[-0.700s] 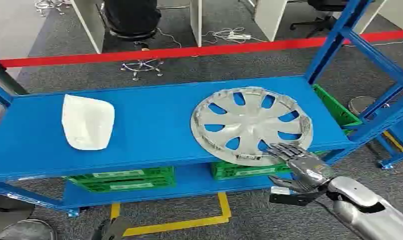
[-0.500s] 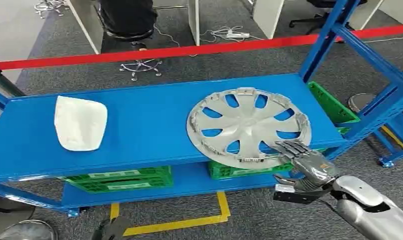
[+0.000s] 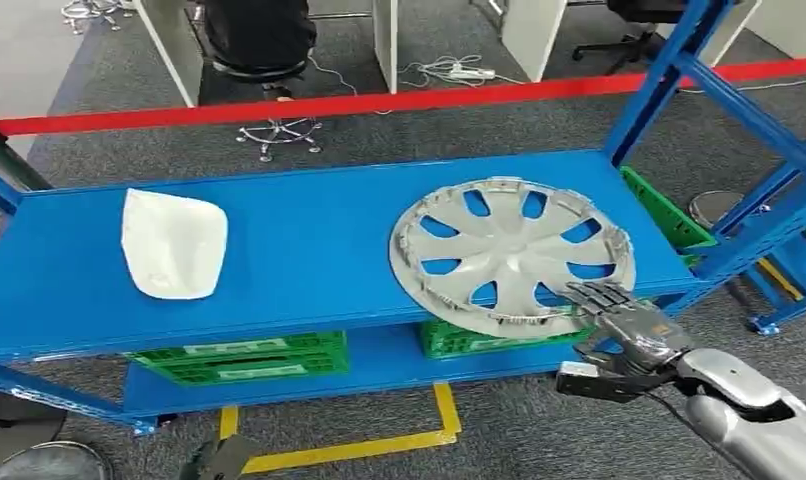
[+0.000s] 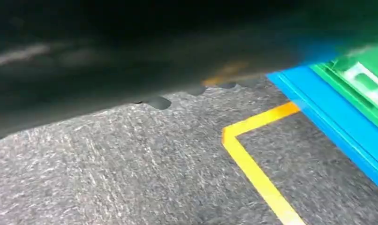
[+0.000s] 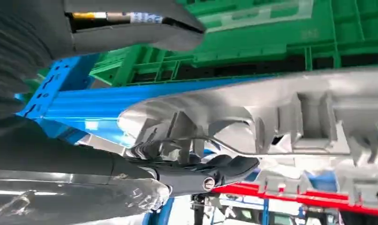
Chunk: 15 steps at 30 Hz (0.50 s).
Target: Take the parts from the cabinet and place them on the table.
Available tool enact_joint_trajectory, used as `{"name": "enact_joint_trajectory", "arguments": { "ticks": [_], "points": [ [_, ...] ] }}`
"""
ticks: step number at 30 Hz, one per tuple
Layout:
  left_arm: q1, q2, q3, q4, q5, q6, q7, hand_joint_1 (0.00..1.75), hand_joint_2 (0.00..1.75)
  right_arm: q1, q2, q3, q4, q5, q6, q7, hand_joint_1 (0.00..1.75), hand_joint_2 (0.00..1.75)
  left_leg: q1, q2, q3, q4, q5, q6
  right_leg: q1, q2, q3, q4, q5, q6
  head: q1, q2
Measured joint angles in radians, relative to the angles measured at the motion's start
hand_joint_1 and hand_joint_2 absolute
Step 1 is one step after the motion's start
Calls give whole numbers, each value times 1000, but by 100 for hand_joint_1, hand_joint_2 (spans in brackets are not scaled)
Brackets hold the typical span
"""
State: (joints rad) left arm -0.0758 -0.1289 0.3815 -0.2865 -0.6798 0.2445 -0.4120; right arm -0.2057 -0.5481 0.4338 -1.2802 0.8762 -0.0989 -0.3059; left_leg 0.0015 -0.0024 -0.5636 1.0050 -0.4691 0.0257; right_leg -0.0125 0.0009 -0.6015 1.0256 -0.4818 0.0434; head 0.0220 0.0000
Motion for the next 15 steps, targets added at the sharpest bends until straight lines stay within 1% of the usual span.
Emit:
{"name": "enact_joint_trajectory", "arguments": {
  "ticks": [1,2,3,4,5,6,7,8,9,10,11,12,13,14,15],
  "points": [
    [-2,0,0,0,1,0,0,0,0,-3,-5,0,0,2,7,2,148,175,0,0,-1,0,1,2,0,-1,-20,45,-31,3,5,0],
    [-2,0,0,0,2,0,0,0,0,-4,-9,0,1,3,10,2,171,175,-2,0,-1,0,0,6,0,-1,-51,115,-69,4,7,0],
    [-1,0,0,0,4,0,0,0,0,-4,-10,0,1,4,13,4,169,175,-4,0,-2,0,0,10,0,-1,-88,197,-104,5,6,0],
    [-1,0,0,0,6,0,0,0,0,-3,-12,0,2,6,17,6,173,175,-6,0,-2,1,0,12,0,-1,-119,261,-127,7,7,0],
    [1,0,0,0,10,0,0,0,0,-6,-16,0,2,8,20,8,173,175,-8,0,-2,1,0,12,0,-1,-128,281,-124,7,5,0],
    [1,1,0,0,11,0,0,0,0,-11,-21,0,2,10,24,10,175,175,-9,0,-2,1,0,12,0,-1,-115,256,-100,7,7,0],
    [1,1,0,0,11,0,0,0,0,-17,-26,1,1,11,28,10,175,175,-9,0,0,1,-1,13,0,-1,-83,196,-63,5,6,0],
    [1,1,0,0,12,0,0,0,0,-23,-31,1,2,12,30,11,175,175,-9,-1,2,2,-2,12,0,-1,-35,108,-20,3,7,0],
    [0,1,0,0,13,0,-1,0,0,-29,-35,1,1,14,32,11,175,175,-9,-2,3,3,-3,10,0,-3,9,27,9,0,7,0],
    [0,1,0,0,13,0,-1,0,0,-37,-38,2,2,15,35,11,175,175,-17,-3,0,8,-6,5,4,-3,24,-5,-4,-3,7,0],
    [0,2,0,0,13,0,-1,0,0,-43,-42,3,2,16,41,11,175,175,-16,-4,-4,9,-5,1,3,-1,33,-12,-7,-8,3,0],
    [1,1,0,0,13,0,-2,0,0,-40,-44,3,2,18,44,11,175,175,-15,-4,-6,8,-2,-4,5,0,30,-12,-6,-10,4,0],
    [2,1,0,0,13,0,-2,0,0,-41,-48,3,2,19,45,11,175,175,-13,-4,-6,7,0,-8,7,1,30,-11,-5,-13,4,0],
    [2,1,0,0,13,0,-2,0,0,-45,-50,5,2,22,47,10,175,175,-15,-4,-5,8,-3,-13,3,2,31,-17,-1,-20,4,0],
    [2,2,0,0,14,1,-2,0,0,-51,-51,7,2,24,50,10,175,175,-13,-4,-6,16,-15,-19,-1,1,36,-22,3,-26,5,0]
  ]
}}
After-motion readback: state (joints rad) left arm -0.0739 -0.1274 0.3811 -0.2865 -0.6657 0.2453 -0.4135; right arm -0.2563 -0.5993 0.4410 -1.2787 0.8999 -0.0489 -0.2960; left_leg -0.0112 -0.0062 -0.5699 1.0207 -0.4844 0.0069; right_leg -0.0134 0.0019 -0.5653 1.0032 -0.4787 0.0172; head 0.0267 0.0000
